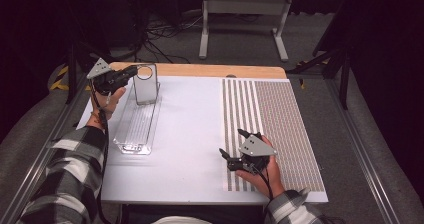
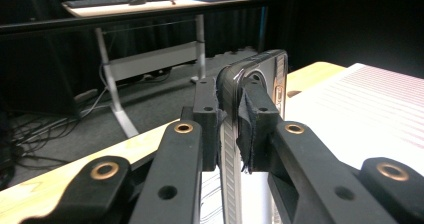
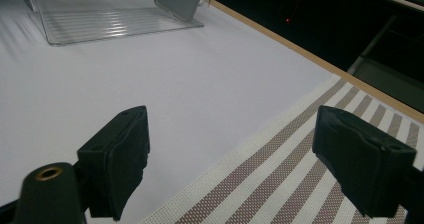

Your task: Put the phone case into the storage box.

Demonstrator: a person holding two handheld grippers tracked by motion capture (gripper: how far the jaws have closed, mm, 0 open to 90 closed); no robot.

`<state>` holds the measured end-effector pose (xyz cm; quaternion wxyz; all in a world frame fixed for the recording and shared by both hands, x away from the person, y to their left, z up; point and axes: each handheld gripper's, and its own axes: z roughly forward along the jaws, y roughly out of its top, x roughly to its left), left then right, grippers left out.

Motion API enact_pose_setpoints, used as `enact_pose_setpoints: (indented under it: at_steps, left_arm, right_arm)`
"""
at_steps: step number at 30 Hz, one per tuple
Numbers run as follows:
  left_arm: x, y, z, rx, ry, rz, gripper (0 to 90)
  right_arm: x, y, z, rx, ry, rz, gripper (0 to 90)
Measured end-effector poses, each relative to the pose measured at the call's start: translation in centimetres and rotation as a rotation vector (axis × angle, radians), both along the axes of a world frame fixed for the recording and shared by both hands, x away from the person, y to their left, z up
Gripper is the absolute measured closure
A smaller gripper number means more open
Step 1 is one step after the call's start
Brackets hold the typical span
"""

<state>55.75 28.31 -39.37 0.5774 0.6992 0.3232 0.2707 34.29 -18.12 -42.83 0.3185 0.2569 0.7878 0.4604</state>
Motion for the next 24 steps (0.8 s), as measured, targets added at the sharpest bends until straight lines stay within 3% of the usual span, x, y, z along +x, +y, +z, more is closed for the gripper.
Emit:
enact_pose_setpoints:
  at_steps: [13, 17, 24]
  left_arm:
    - [0.12, -0.08, 0.19, 0.042, 0.012, 0.014, 71.7]
    - [0.35, -0.01, 0.29, 0.050, 0.019, -0.005, 77.7]
    - [1.03, 0.01, 0.31, 0.064, 0.029, 0.003, 77.4]
  right_arm:
    - [-0.10, 0.28, -0.08, -0.012, 0.002, 0.014, 15.6]
    - [-0.14, 0.34, -0.10, -0.017, 0.002, 0.018, 15.6]
    - [-0.09, 0.48, -0.26, -0.032, 0.013, 0.036, 15.7]
